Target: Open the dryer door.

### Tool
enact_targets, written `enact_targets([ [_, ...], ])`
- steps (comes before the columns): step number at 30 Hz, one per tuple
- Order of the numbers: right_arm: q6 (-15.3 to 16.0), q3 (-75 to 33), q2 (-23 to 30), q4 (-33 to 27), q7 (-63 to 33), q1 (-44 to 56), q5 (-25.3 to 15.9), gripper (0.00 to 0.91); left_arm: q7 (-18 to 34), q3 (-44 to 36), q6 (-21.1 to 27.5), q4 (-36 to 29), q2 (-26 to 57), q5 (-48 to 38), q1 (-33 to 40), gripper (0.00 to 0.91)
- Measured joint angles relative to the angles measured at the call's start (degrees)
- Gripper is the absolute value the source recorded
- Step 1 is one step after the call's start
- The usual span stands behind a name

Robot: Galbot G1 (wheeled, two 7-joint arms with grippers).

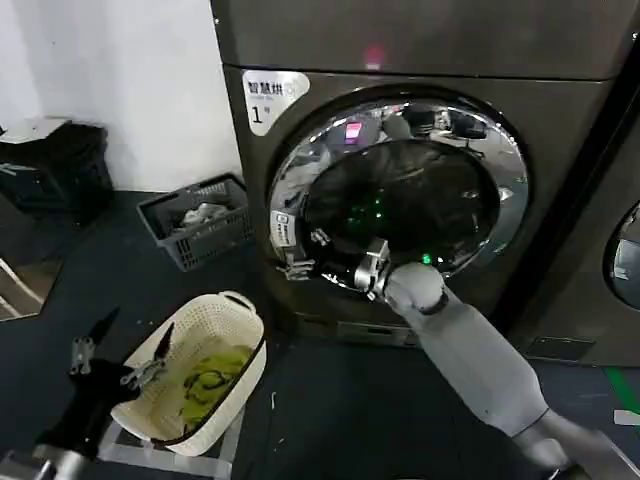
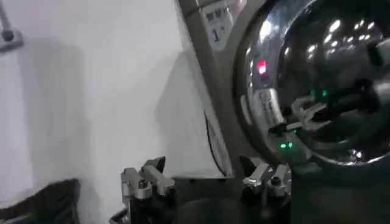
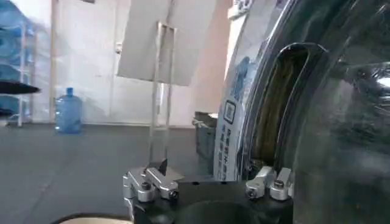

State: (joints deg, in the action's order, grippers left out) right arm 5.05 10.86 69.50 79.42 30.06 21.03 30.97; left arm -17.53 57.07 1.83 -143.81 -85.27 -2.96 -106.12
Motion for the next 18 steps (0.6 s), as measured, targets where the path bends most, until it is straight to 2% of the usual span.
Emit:
enact_targets([
  [4,0.1,-0.2,-0.7,1.2,3.2,0.5,1.1,0.907,-0.7,0.4,0.0,1.5,1.7,-2.5,1.1,0.907],
  [11,-0.2,-1.2,-2.6,3.6,9.6,1.6,2.3,0.907,0.3,0.6,4.7,4.6,6.4,-5.1,4.3,0.907],
  [18,-0.1,-3.0,-6.0,8.0,16.8,4.0,3.1,0.907,-5.2,0.0,6.3,7.9,10.0,-11.1,8.3,0.907],
])
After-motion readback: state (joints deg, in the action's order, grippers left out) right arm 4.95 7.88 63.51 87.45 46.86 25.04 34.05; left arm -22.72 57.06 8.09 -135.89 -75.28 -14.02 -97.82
